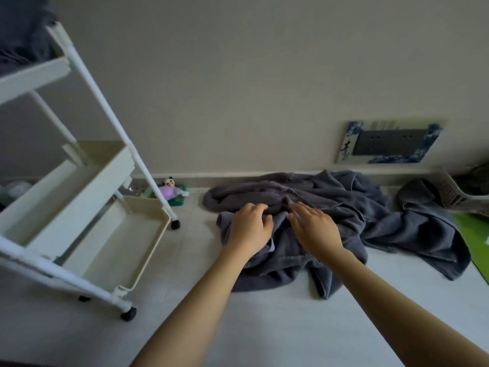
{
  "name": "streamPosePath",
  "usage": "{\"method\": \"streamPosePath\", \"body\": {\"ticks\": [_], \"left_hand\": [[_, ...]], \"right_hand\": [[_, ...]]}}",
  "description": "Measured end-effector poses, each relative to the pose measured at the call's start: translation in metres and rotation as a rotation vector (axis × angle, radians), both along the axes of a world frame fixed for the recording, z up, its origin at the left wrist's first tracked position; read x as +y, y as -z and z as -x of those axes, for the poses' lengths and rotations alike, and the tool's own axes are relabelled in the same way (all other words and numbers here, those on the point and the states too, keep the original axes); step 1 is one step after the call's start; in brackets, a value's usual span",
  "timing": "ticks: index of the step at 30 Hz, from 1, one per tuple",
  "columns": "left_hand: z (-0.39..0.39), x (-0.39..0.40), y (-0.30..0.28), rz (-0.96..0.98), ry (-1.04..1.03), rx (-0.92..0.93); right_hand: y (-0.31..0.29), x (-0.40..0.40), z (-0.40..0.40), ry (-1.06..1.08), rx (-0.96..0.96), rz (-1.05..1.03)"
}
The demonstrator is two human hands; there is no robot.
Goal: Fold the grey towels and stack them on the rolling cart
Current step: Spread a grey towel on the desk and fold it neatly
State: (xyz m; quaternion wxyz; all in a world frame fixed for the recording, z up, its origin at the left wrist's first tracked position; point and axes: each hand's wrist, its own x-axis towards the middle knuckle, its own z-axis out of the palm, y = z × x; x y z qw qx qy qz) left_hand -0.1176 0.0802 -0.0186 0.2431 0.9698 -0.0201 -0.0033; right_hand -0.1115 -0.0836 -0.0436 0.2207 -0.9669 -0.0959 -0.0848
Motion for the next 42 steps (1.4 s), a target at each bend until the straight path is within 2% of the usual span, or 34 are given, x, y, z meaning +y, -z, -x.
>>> {"method": "streamPosePath", "body": {"ticks": [3, 6, 9, 12, 16, 19, 24, 29, 35, 39, 42], "left_hand": [[-0.005, -0.007, 0.033, 0.020, 0.002, 0.108], [-0.008, -0.012, 0.060, 0.075, 0.027, 0.227], [-0.011, -0.021, 0.084, 0.194, 0.054, 0.315], [-0.002, -0.024, 0.101, 0.277, 0.096, 0.233], [0.010, -0.019, 0.121, 0.072, 0.224, 0.186], [0.012, -0.019, 0.123, 0.100, 0.171, 0.105], [0.004, -0.015, 0.098, 0.390, -0.032, 0.223], [0.005, -0.009, 0.063, 0.523, -0.038, 0.279], [0.012, 0.007, 0.012, 0.516, 0.002, 0.154], [0.011, 0.028, -0.026, 0.555, 0.037, 0.073], [0.009, 0.041, -0.053, 0.575, 0.001, -0.013]], "right_hand": [[0.026, -0.015, -0.007, 0.017, 0.100, 0.047], [0.049, -0.025, -0.017, 0.000, 0.247, 0.203], [0.069, -0.045, -0.028, -0.121, 0.412, 0.264], [0.081, -0.072, -0.031, -0.274, 0.377, 0.204], [0.093, -0.102, -0.038, -0.339, 0.371, 0.065], [0.097, -0.108, -0.040, -0.346, 0.360, 0.014], [0.093, -0.106, -0.034, -0.382, 0.350, -0.032], [0.075, -0.096, -0.028, -0.288, 0.383, -0.158], [0.017, -0.090, -0.012, -0.232, 0.329, -0.291], [-0.035, -0.081, 0.001, -0.310, 0.203, -0.229], [-0.072, -0.075, 0.016, -0.360, 0.230, -0.230]]}}
